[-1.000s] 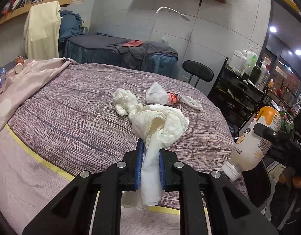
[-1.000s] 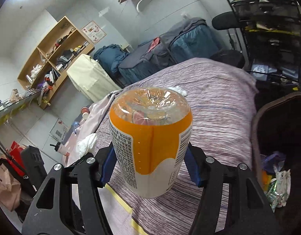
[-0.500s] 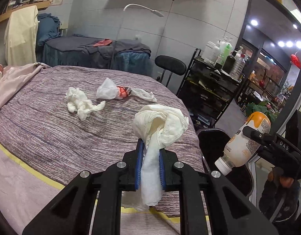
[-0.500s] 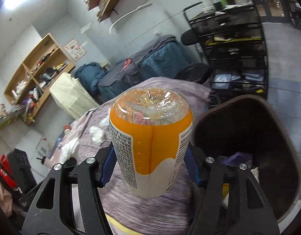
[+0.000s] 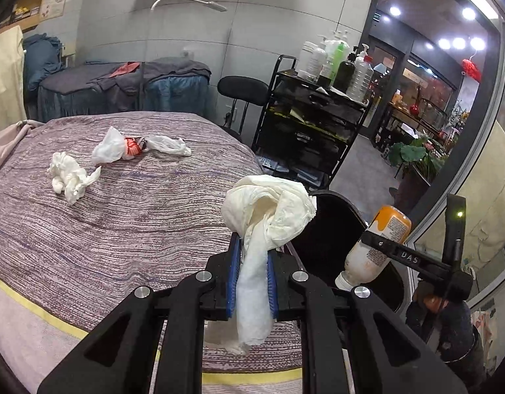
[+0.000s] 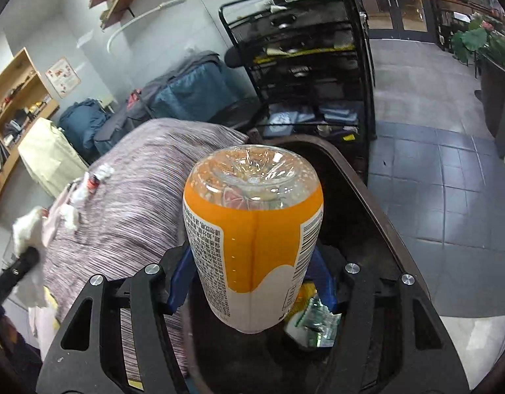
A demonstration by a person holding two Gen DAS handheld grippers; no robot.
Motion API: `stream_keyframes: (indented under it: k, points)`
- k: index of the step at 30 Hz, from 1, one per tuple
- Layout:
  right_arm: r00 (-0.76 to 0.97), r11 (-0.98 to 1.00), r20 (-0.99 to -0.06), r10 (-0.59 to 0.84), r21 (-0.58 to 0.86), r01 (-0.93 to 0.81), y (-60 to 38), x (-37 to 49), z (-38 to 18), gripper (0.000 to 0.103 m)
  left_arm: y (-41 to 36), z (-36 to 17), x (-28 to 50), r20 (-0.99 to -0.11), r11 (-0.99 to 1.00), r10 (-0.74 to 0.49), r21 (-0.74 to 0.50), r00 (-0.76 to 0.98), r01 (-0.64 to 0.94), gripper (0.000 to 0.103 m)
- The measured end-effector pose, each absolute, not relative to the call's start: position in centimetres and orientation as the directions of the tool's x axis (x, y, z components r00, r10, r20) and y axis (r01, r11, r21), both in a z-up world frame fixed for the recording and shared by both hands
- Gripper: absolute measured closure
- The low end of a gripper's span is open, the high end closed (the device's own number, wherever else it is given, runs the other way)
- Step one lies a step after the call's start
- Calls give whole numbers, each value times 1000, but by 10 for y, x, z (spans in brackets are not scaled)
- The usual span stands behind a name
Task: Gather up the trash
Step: 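Carry the bottle over the bin and open the right gripper while the left carries the tissue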
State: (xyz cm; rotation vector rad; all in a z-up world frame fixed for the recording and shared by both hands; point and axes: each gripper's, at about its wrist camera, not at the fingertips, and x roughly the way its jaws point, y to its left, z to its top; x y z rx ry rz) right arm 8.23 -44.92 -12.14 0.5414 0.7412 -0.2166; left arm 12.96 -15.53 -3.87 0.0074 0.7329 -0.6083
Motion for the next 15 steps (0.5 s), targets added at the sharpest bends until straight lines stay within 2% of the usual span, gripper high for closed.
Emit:
stream_keyframes:
  k: [7, 15]
  points:
    - [652, 864, -758, -19, 315, 392, -448, 91, -154, 41, -175, -41, 127, -638, 807, -536, -196, 552, 557, 88]
    - [602, 854, -799, -16, 302, 424, -448, 93, -176, 39, -193, -43, 123, -650, 786, -551, -193, 524, 588, 88]
